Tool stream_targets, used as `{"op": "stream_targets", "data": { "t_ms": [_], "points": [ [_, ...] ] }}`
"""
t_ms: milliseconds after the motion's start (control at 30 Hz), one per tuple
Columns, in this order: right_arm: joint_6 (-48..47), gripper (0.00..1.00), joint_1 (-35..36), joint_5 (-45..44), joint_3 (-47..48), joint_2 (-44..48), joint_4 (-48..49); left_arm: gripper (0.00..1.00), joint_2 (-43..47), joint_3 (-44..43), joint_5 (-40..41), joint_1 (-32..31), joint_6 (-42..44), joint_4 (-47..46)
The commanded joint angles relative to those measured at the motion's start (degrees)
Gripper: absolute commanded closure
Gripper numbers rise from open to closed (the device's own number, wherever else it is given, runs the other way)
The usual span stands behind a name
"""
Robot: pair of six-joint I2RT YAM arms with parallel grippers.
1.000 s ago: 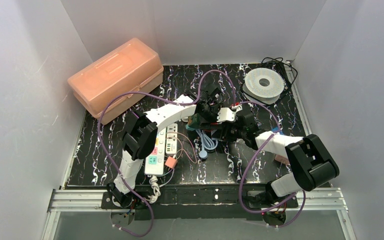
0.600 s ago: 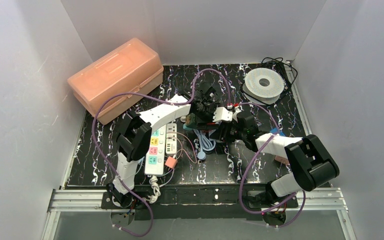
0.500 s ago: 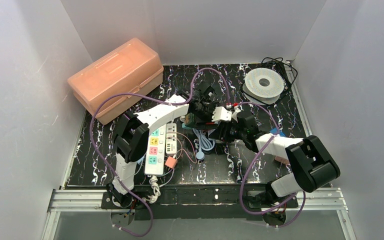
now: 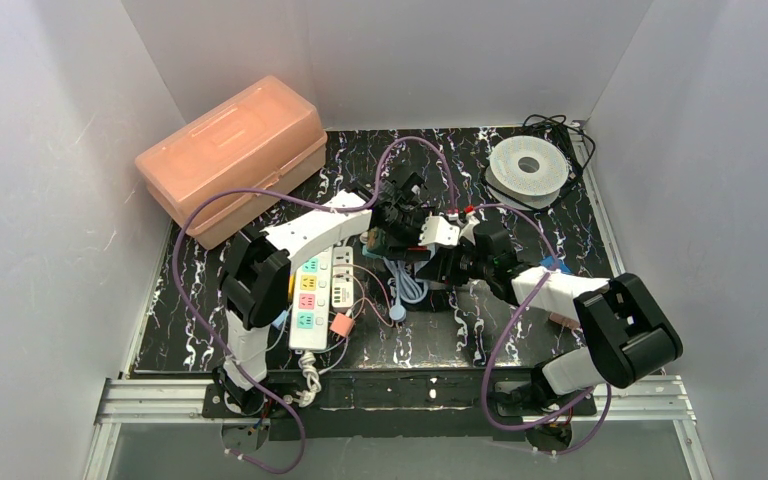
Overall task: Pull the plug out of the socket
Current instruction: Remove the plug from the socket.
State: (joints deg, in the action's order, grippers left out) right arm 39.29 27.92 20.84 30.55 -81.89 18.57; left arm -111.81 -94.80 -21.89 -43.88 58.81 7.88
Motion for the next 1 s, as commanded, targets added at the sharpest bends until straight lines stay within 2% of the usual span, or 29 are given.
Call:
{"op": "stream_targets", "data": {
  "t_ms": [0,367,633,967],
  "points": [
    [1.8,0.99,-4.9,-12.4,-1.5,-2.3,-7.6,1.0,10.4,2.2,-0.1,2.2,5.6,21.0],
    [1.6,0.99,-5.3,-13.5,0.2,-4.9,-10.6,1.0,12.2,3.4,-0.9,3.2,8.5,23.5],
    [6.6,0.99,-7.9,-9.0,-3.2,-6.4,-6.1,1.0,13.8,4.9,1.1,5.0,1.2,17.1],
    [3.2,0.99,-8.3,-10.7,-2.6,-6.3,-9.6,1.0,14.4,5.3,-1.8,6.3,4.2,18.8]
  ]
}}
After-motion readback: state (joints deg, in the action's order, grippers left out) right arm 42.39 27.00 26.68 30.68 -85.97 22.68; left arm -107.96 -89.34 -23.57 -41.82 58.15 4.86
